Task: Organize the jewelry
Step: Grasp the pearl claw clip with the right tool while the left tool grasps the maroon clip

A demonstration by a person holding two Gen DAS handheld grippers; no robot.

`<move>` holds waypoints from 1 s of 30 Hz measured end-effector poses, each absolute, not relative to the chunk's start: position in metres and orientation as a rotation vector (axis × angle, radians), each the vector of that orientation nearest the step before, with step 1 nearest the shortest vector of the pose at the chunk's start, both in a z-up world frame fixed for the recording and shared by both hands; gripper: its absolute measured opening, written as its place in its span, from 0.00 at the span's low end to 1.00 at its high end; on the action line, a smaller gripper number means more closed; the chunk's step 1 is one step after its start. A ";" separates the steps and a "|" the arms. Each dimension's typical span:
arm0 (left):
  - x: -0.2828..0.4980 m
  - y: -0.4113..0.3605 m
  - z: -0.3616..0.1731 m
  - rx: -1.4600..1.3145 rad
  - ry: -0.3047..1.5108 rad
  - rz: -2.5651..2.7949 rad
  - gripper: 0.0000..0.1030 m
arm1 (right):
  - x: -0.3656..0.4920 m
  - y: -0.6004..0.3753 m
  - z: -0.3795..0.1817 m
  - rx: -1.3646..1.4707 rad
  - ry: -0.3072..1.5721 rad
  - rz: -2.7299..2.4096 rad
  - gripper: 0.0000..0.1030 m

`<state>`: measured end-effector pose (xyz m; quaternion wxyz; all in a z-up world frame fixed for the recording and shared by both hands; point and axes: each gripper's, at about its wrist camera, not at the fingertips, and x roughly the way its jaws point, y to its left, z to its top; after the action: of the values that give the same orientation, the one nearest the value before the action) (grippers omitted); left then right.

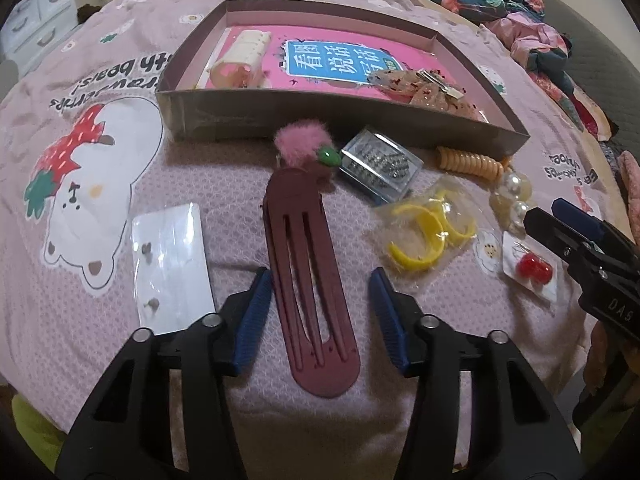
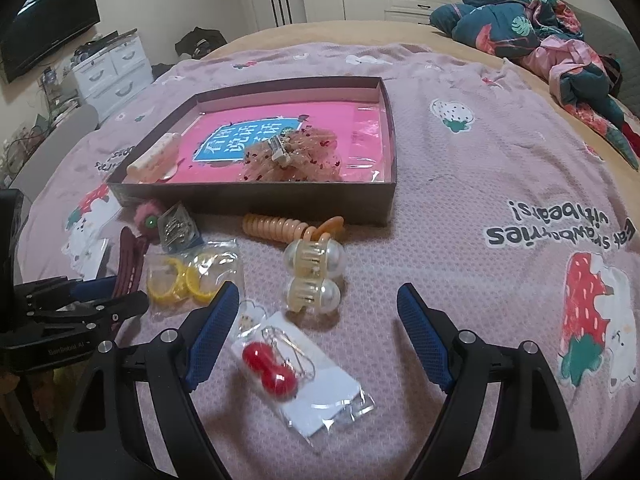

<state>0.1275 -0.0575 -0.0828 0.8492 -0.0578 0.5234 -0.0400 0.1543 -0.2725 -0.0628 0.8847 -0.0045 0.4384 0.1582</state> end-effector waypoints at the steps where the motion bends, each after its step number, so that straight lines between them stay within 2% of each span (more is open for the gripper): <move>1: 0.128 -0.057 -0.083 -0.121 1.100 -0.079 0.34 | 0.156 -0.272 -0.064 -0.010 0.914 0.328 0.78; 2: 0.128 -0.055 -0.082 -0.120 1.097 -0.074 0.27 | 0.159 -0.270 -0.065 -0.014 0.919 0.325 0.78; 5: 0.128 -0.051 -0.081 -0.138 1.091 -0.081 0.26 | 0.166 -0.267 -0.069 -0.013 0.932 0.322 0.70; 13: 0.117 -0.049 -0.073 -0.154 1.071 -0.115 0.26 | 0.175 -0.262 -0.080 -0.008 0.994 0.332 0.34; 30: 0.099 -0.050 -0.046 -0.168 1.008 -0.162 0.26 | 0.147 -0.284 -0.060 0.010 0.953 0.325 0.32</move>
<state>0.0992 -0.0498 -0.0462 0.8691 -0.0805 0.4819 -0.0774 0.1468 -0.2837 -0.0599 0.8759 0.0049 0.4566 0.1558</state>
